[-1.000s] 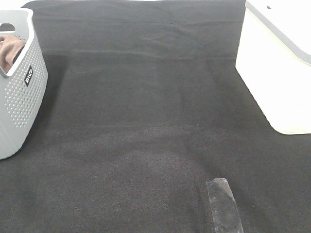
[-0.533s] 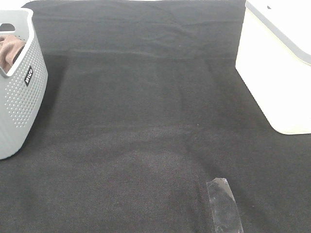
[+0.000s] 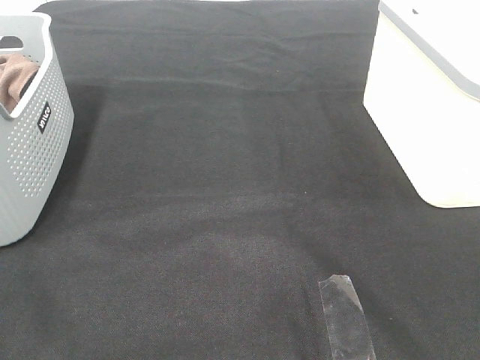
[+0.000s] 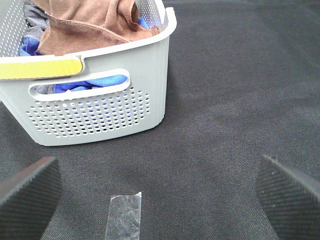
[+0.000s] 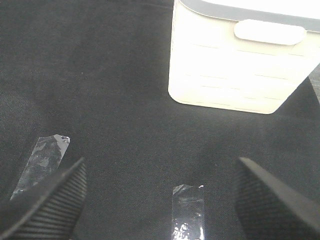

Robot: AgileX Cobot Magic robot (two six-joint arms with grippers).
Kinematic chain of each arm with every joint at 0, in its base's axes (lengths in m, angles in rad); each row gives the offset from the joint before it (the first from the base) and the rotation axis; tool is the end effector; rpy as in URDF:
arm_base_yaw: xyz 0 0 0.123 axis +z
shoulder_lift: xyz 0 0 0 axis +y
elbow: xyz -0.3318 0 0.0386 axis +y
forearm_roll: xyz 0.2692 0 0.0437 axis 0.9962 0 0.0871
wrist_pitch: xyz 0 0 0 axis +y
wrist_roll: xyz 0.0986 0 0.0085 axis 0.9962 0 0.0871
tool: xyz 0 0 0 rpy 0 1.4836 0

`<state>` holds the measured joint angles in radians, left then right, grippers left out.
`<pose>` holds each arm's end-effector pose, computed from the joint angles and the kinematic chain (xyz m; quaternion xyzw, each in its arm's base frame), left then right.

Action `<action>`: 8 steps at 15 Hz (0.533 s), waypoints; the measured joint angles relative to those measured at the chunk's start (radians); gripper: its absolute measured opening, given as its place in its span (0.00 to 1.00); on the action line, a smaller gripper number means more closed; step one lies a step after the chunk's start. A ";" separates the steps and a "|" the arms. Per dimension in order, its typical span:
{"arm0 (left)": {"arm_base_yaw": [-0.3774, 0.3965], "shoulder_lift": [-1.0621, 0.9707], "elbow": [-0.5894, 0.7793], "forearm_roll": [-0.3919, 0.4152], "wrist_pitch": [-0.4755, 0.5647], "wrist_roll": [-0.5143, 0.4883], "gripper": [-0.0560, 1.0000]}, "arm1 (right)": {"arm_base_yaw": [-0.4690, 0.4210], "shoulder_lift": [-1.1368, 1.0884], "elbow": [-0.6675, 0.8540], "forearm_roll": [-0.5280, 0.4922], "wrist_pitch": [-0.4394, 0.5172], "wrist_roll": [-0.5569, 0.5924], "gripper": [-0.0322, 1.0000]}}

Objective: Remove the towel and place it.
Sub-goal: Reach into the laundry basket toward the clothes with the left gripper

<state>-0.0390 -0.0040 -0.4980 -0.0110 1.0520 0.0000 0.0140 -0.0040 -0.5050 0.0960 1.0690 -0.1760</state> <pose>-0.0285 0.0002 0.2838 0.0168 0.8503 -0.0158 0.5259 -0.0305 0.0079 0.2848 -0.0831 0.8480 0.0056 0.5234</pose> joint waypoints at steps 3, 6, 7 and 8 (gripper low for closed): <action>0.000 0.000 0.000 0.000 0.000 0.000 0.98 | 0.000 0.000 0.000 0.000 0.000 0.000 0.78; 0.000 0.000 0.000 0.000 0.000 0.000 0.98 | 0.000 0.000 0.000 0.000 0.000 0.000 0.78; 0.000 0.000 0.000 0.000 0.000 0.000 0.98 | 0.000 0.000 0.000 0.000 0.000 0.000 0.78; 0.000 0.000 0.000 0.000 0.000 0.000 0.98 | 0.000 0.000 0.000 0.000 0.000 0.000 0.78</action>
<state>-0.0390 -0.0040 -0.4980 -0.0110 1.0520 0.0000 0.0140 -0.0040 -0.5050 0.0960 1.0690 -0.1760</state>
